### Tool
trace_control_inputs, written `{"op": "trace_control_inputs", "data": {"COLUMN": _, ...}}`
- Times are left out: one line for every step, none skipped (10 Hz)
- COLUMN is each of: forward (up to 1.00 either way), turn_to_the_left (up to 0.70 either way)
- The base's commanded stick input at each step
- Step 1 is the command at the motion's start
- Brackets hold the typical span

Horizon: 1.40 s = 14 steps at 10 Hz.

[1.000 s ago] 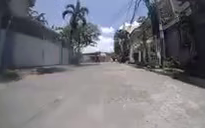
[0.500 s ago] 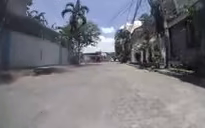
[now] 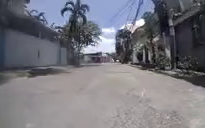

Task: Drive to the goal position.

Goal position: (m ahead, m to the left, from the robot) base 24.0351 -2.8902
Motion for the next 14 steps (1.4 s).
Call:
{"op": "trace_control_inputs", "data": {"forward": 0.85, "turn_to_the_left": 0.0}}
{"op": "trace_control_inputs", "data": {"forward": 0.85, "turn_to_the_left": 0.0}}
{"op": "trace_control_inputs", "data": {"forward": 0.85, "turn_to_the_left": 0.0}}
{"op": "trace_control_inputs", "data": {"forward": 0.85, "turn_to_the_left": 0.0}}
{"op": "trace_control_inputs", "data": {"forward": 0.85, "turn_to_the_left": 0.0}}
{"op": "trace_control_inputs", "data": {"forward": 0.85, "turn_to_the_left": 0.0}}
{"op": "trace_control_inputs", "data": {"forward": 0.85, "turn_to_the_left": 0.0}}
{"op": "trace_control_inputs", "data": {"forward": 0.85, "turn_to_the_left": 0.0}}
{"op": "trace_control_inputs", "data": {"forward": 0.85, "turn_to_the_left": 0.0}}
{"op": "trace_control_inputs", "data": {"forward": 0.85, "turn_to_the_left": 0.0}}
{"op": "trace_control_inputs", "data": {"forward": 0.85, "turn_to_the_left": 0.0}}
{"op": "trace_control_inputs", "data": {"forward": 0.85, "turn_to_the_left": 0.0}}
{"op": "trace_control_inputs", "data": {"forward": 0.85, "turn_to_the_left": 0.0}}
{"op": "trace_control_inputs", "data": {"forward": 0.85, "turn_to_the_left": 0.0}}
